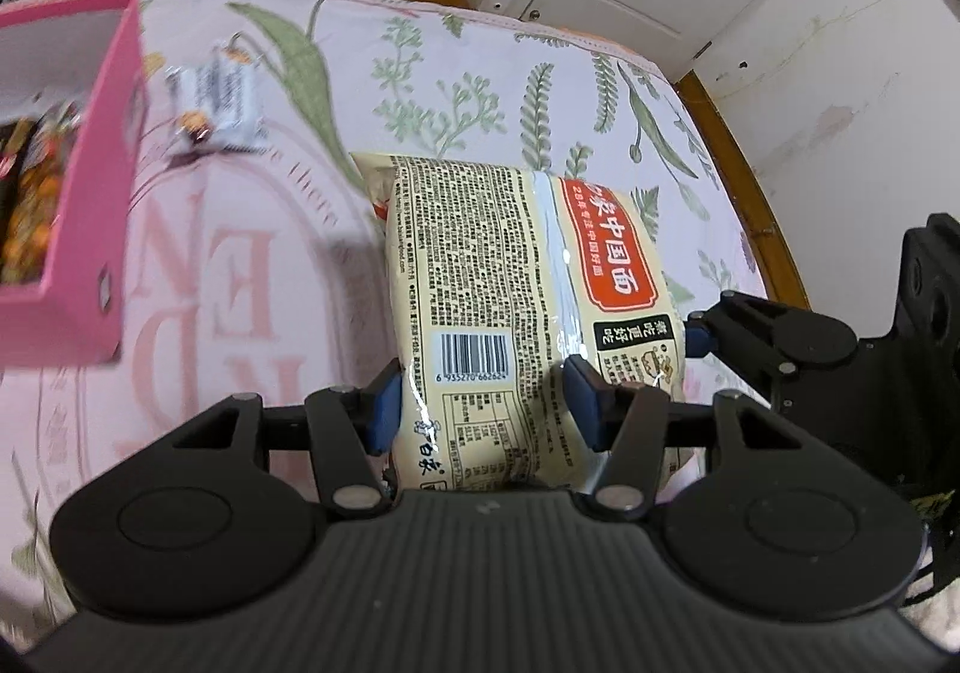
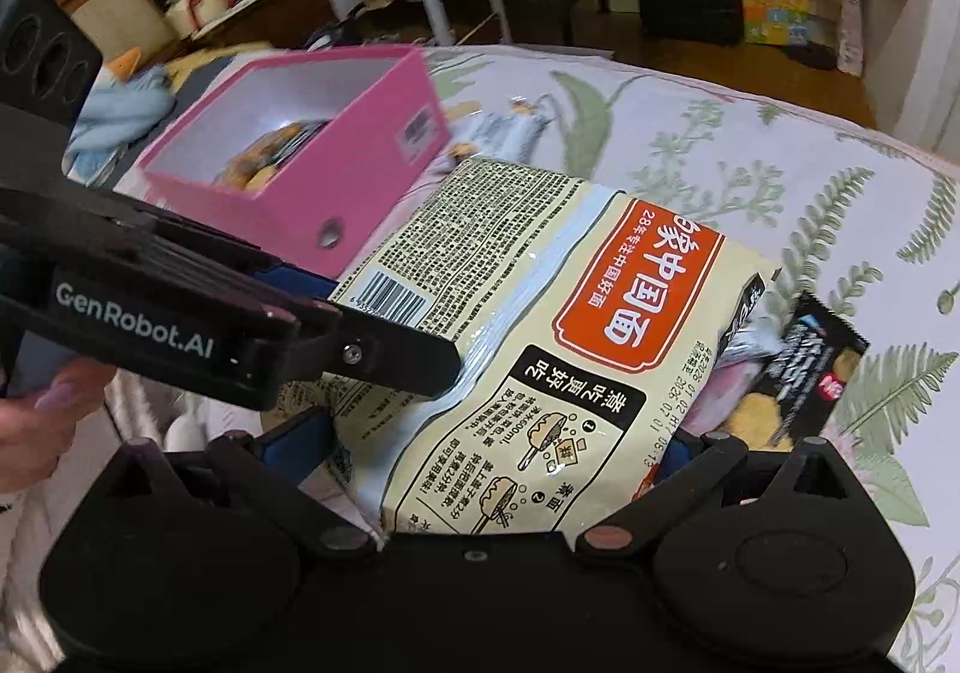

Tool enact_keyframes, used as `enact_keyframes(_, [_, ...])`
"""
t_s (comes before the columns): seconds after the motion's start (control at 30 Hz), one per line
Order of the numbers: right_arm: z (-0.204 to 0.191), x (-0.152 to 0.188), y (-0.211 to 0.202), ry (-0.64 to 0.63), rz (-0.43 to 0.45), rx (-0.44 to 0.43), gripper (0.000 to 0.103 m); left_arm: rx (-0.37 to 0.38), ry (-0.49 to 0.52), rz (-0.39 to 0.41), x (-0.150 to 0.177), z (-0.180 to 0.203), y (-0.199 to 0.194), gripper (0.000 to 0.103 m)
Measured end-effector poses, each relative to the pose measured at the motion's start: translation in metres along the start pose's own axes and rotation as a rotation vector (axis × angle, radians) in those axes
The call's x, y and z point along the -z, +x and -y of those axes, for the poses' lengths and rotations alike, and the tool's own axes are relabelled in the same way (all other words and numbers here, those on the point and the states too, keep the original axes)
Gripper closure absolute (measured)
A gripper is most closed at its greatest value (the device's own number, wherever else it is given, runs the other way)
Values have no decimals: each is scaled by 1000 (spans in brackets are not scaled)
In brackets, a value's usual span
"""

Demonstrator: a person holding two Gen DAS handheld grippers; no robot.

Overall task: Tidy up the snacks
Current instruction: 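Lift the noodle bag with both grippers and carry it over the pink box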

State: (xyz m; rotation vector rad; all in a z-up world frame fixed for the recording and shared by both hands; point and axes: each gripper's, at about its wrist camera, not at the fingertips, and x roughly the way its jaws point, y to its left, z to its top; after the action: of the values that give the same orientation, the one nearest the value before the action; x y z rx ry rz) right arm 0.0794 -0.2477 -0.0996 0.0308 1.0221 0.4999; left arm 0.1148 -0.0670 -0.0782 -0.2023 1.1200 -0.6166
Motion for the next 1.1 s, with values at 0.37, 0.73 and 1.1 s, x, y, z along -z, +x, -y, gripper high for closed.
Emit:
enact_keyframes(0.37, [-91, -29, -18, -124, -9, 3, 0, -27, -31, 116, 26, -35, -94, 50])
enact_keyframes(0.73, [-164, -103, 4, -261, 86, -46, 0, -116, -80, 243, -1, -108, -171, 45])
enact_keyframes(1.1, [-169, -168, 86, -244, 68, -97, 0, -130, -165, 222, -57, -208, -146, 45])
